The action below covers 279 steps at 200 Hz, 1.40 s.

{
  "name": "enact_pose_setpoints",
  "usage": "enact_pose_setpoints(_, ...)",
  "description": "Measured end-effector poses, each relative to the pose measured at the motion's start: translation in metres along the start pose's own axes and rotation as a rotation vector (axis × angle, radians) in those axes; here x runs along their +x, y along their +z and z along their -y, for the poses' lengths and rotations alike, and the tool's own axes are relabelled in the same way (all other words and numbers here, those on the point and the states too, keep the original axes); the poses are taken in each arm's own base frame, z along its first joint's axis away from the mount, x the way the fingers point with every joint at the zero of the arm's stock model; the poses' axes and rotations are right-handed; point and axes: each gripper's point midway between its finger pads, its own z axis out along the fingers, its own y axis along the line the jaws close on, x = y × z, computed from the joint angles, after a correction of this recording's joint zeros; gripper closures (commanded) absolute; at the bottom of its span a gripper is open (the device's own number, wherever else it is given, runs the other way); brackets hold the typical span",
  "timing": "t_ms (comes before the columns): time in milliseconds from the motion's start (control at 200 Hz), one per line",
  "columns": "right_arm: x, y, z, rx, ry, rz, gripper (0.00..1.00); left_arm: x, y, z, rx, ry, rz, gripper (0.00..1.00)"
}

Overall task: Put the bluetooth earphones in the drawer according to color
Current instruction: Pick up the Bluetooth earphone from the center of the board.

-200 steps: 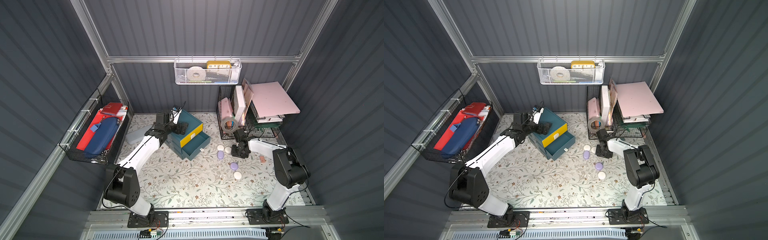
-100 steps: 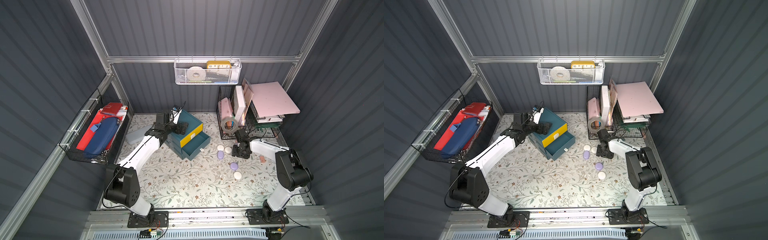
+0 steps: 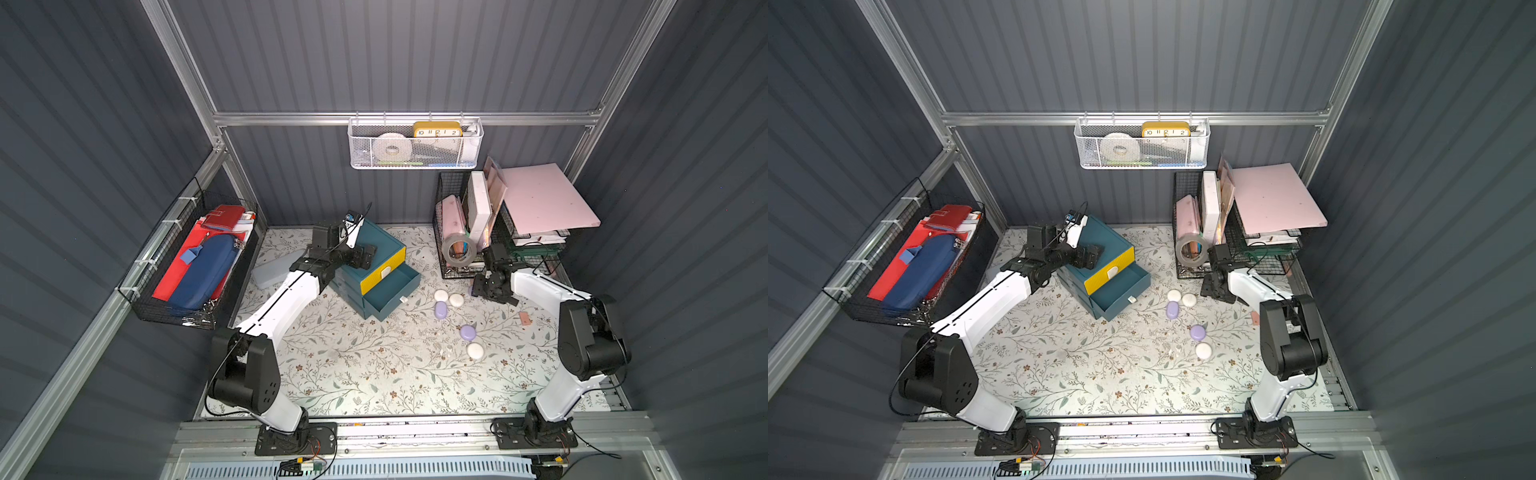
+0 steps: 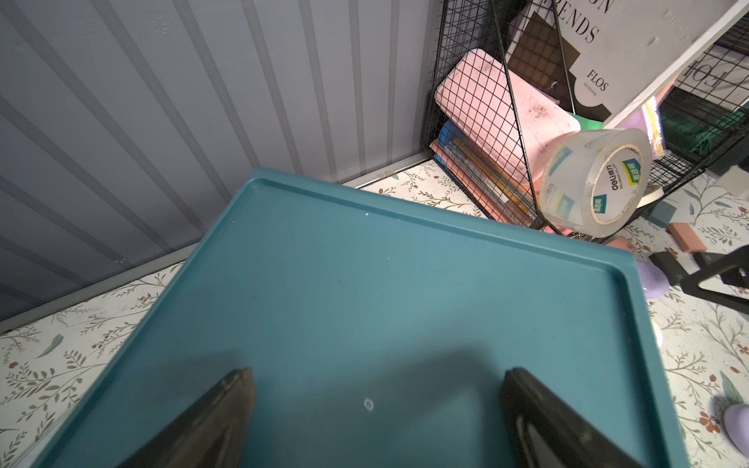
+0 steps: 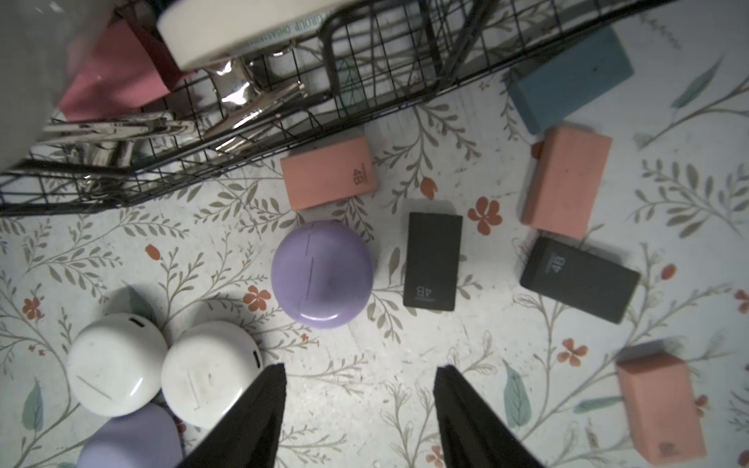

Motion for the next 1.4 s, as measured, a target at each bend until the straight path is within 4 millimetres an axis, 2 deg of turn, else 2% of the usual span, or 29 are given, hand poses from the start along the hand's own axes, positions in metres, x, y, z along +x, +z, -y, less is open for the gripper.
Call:
enact_pose_setpoints(255,-0.011,0.010,-0.011,-0.024,-0.019,-0.010,0.32,0.000,0.000,0.000,0.000,0.000,0.000,0.01)
enact_pose_setpoints(605,0.000,0.031,-0.012,-0.013,-0.036,-0.065,0.31,0.000,0.001,0.000,0.000,0.001,0.001,0.01)
enact_pose_setpoints(1101,0.000,0.044,-0.013,-0.010,-0.036,-0.071,0.33,0.000,0.002,0.000,0.003,0.001,0.003,0.01)
enact_pose_setpoints(1396,-0.004,0.045,-0.015,-0.016,-0.034,-0.058,0.34,0.000,0.002,0.000,0.003,0.001,0.003,0.01)
